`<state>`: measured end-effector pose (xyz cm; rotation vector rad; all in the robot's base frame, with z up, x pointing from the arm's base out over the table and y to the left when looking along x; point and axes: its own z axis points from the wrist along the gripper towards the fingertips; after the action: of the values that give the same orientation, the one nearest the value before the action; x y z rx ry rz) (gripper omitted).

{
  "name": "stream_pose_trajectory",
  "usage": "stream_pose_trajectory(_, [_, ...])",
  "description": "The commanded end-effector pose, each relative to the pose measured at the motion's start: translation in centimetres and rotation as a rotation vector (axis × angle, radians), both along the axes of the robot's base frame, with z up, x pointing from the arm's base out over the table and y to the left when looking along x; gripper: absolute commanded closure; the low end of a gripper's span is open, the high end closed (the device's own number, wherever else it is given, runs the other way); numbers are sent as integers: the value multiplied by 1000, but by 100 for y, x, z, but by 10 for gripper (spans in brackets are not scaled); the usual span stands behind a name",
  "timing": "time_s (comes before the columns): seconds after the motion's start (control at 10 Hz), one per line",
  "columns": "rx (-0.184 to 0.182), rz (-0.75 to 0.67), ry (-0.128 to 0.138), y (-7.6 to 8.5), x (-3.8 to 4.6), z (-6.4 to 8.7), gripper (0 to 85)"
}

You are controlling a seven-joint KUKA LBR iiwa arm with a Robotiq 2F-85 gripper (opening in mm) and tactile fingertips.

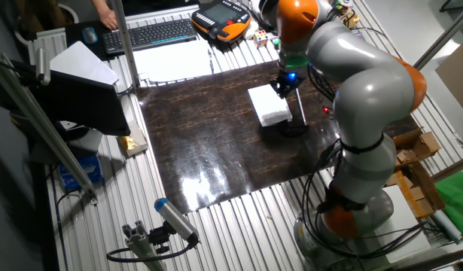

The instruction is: Unfold a piece of paper

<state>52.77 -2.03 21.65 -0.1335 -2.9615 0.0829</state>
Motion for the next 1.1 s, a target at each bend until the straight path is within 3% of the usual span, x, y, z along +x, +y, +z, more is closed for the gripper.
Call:
stream_pose_trajectory(0.0, [-6,1,-15,-136,42,-123,500])
stream_pose_trajectory(0.2, [-14,8,-53,-358,91,-349,393])
stream_pose_trajectory(0.3, [-1,10,-51,-468,92,-471,363])
stream_pose_trajectory(0.4, [18,20,-67,-552,89,-626,360])
stream_pose_trajectory(0.6, [24,10,-108,-570,70,-931,360])
stream_pose_trajectory(0.8, [42,-9,-122,-501,-10,-1118,363])
stream_pose_trajectory(1.0, [37,-12,-141,-438,-65,-1266,347])
